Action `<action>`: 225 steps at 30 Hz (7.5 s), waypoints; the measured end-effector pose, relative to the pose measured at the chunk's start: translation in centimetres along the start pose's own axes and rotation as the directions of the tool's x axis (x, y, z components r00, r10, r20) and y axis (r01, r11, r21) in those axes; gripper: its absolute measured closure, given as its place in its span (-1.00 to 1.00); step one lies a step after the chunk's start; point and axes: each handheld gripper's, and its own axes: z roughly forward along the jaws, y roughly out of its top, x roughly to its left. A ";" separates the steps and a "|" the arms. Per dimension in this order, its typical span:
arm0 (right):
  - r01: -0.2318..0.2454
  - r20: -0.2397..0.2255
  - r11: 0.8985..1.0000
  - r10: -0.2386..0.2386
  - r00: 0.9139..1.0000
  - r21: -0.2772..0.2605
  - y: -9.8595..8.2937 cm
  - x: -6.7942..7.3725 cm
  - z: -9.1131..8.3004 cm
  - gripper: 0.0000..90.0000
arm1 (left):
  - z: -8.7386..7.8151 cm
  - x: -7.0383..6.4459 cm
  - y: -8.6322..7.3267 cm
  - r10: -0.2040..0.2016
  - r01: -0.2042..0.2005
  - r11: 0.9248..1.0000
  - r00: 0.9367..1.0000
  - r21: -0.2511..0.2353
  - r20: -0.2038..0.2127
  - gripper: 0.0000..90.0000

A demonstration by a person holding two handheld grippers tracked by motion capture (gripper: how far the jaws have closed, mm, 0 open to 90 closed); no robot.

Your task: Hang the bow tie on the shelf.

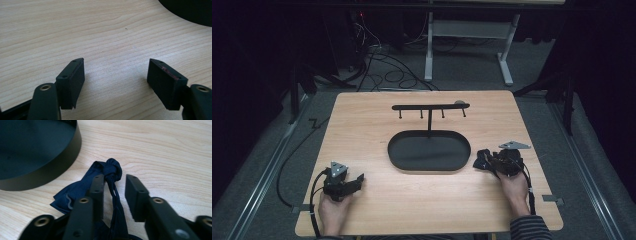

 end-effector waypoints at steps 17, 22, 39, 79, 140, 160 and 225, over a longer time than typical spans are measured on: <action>0.041 -0.058 0.992 -0.049 0.997 -0.123 0.0 0.5 -3.0 1.00 | 0.0 0.0 0.0 0.000 0.000 1.000 1.000 -0.002 0.000 -0.32; 0.053 -0.068 0.986 -0.065 0.996 -0.160 0.3 0.9 -4.4 1.00 | 0.0 0.0 0.0 0.000 0.000 1.000 1.000 -0.003 -0.001 -0.32; 0.088 -0.139 0.965 -0.125 0.982 -0.245 2.0 2.4 -7.1 1.00 | 0.0 0.0 0.0 0.000 0.000 1.000 1.000 -0.002 0.000 -0.32; 0.151 -0.261 0.908 -0.266 0.928 -0.391 11.1 5.4 -8.2 1.00 | 0.0 0.0 0.0 -0.002 0.002 1.000 1.000 -0.003 -0.002 -0.31; 0.077 -0.193 0.964 -0.129 0.973 -0.254 12.7 3.3 -3.2 0.92 | 0.0 0.0 0.0 0.000 0.000 1.000 1.000 0.001 0.005 -0.34; -0.013 -0.238 0.947 -0.067 0.969 -0.321 10.2 1.5 -6.5 0.56 | 0.0 0.0 0.0 0.003 -0.003 1.000 1.000 -0.003 0.000 -0.34; -0.088 -0.184 0.934 0.025 0.983 -0.347 1.5 0.1 -10.1 0.07 | -0.1 0.0 0.0 0.003 -0.003 1.000 1.000 0.004 0.003 -0.34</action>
